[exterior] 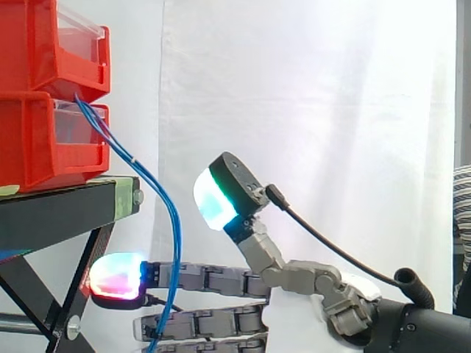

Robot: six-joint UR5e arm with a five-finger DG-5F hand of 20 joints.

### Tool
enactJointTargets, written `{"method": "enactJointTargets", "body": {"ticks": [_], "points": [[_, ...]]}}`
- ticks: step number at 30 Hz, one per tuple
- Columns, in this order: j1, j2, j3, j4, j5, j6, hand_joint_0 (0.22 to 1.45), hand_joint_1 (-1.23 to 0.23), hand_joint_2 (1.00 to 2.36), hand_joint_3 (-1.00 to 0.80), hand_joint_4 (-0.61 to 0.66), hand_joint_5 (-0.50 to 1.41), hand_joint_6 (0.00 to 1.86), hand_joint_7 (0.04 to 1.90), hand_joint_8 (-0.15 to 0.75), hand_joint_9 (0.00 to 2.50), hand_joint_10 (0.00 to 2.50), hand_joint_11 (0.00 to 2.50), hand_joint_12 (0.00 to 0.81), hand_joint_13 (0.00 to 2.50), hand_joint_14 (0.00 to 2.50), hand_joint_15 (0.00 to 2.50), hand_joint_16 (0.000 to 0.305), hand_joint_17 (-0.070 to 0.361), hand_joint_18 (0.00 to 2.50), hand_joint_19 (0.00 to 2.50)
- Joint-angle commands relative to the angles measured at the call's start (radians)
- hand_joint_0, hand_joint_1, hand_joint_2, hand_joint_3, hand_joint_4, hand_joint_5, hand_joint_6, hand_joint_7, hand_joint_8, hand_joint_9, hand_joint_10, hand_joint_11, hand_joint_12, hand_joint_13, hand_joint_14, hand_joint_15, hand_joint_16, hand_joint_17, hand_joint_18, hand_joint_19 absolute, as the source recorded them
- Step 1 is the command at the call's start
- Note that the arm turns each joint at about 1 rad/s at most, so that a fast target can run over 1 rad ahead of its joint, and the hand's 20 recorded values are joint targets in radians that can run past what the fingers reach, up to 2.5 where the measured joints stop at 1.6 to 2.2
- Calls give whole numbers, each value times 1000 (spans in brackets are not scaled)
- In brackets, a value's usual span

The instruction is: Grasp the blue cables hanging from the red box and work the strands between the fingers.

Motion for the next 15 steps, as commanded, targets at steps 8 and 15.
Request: {"method": "enactJointTargets", "body": {"ticks": [8,15], "points": [[-12,0,-21,22,2,41,646,-338,1000,-1000,109,-459,3,603,350,302,4,171,424,303,6,233,74,168,248,111],[-25,0,-21,37,-5,59,654,-344,1000,-1000,129,-420,4,618,366,405,7,295,430,376,8,278,72,162,323,145]]}}
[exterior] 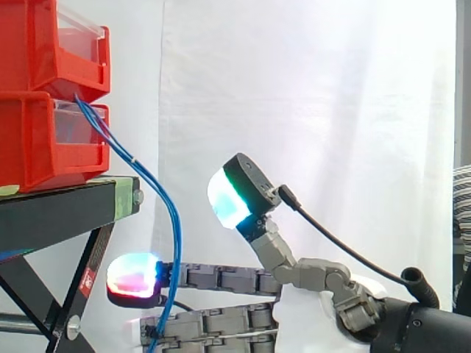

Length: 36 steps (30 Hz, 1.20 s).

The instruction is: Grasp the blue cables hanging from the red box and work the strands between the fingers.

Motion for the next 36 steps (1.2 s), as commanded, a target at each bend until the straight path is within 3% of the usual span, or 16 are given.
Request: {"method": "enactJointTargets", "body": {"ticks": [1,5,15,22,23,25,28,36], "points": [[-5,1,0,5,-3,13,653,-345,1000,-1000,131,-415,4,619,367,408,7,283,430,379,8,276,72,162,328,147],[-10,20,0,7,-6,12,656,-346,1000,-1000,134,-408,4,620,367,408,8,299,430,381,9,275,71,160,333,153],[-12,21,0,19,-6,10,662,-347,1000,-1000,137,-396,4,623,370,436,8,300,427,407,8,292,70,158,363,177],[-13,20,0,65,-9,-16,664,-347,1000,-1000,144,-390,4,624,370,453,8,306,428,435,9,303,69,156,400,191],[-13,20,0,107,-23,-37,665,-347,1000,-1000,144,-389,4,624,371,452,10,312,428,437,9,306,69,156,400,191],[-15,21,0,133,-42,-57,664,-348,1000,-1000,144,-388,4,624,371,455,8,314,426,448,9,312,69,155,405,198],[-36,21,-2,209,-100,-128,665,-347,1000,-1000,144,-387,4,626,371,460,8,315,427,456,9,313,69,155,407,203],[-59,21,-2,268,-137,-182,668,-347,1000,-1000,145,-386,5,627,368,464,8,311,427,473,11,319,68,153,421,219]]}}
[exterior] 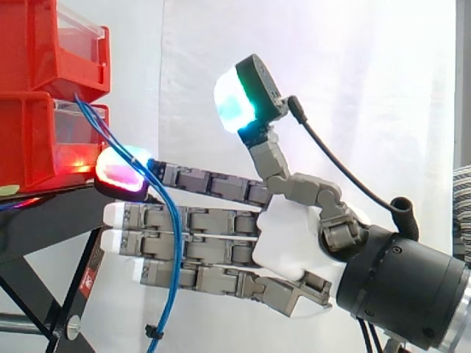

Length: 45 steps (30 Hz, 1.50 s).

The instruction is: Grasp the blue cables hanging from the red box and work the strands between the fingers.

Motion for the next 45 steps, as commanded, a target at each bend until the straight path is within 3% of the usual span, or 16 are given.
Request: {"method": "enactJointTargets", "body": {"ticks": [1,19,23,45], "points": [[-7,0,0,24,-14,-22,668,-348,1000,-1000,145,-385,4,626,370,465,8,317,427,480,9,328,68,153,422,218],[-7,-1,-11,16,-12,-29,673,-353,1000,-1000,147,-378,5,629,367,476,8,310,423,518,10,343,67,152,443,229],[-1,-1,-28,23,-9,-32,674,-355,1000,-1000,147,-377,4,628,367,479,8,307,425,525,10,348,67,151,444,232],[14,-1,-28,24,-6,-55,691,-359,1000,-1000,162,-341,5,633,382,635,10,400,423,721,14,481,64,144,508,264]]}}
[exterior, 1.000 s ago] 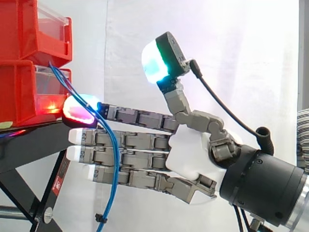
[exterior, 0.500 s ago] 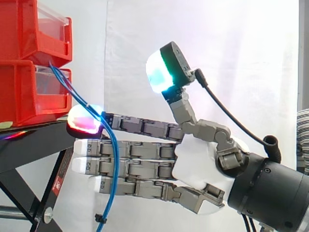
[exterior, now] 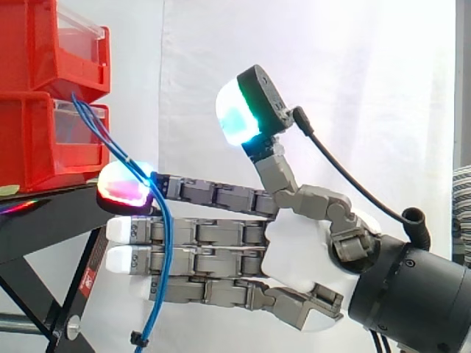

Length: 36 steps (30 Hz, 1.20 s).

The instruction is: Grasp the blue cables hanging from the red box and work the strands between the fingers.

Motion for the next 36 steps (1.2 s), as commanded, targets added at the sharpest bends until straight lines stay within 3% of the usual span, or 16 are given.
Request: {"method": "enactJointTargets", "body": {"ticks": [1,18,27,36], "points": [[5,0,0,0,1,-4,693,-359,1000,-1000,166,-337,5,634,380,646,11,409,426,741,15,505,64,143,510,271],[23,0,0,-9,7,-4,716,-371,1000,-1000,172,-311,5,639,384,782,15,591,437,966,21,758,61,137,604,344],[26,0,0,-12,7,-4,727,-388,1000,-1000,180,-295,5,646,390,864,20,738,448,1089,23,1010,60,134,785,550],[26,0,0,-18,7,-4,733,-396,1000,-1000,188,-277,6,657,385,1043,21,1193,435,1248,15,1378,59,133,958,753]]}}
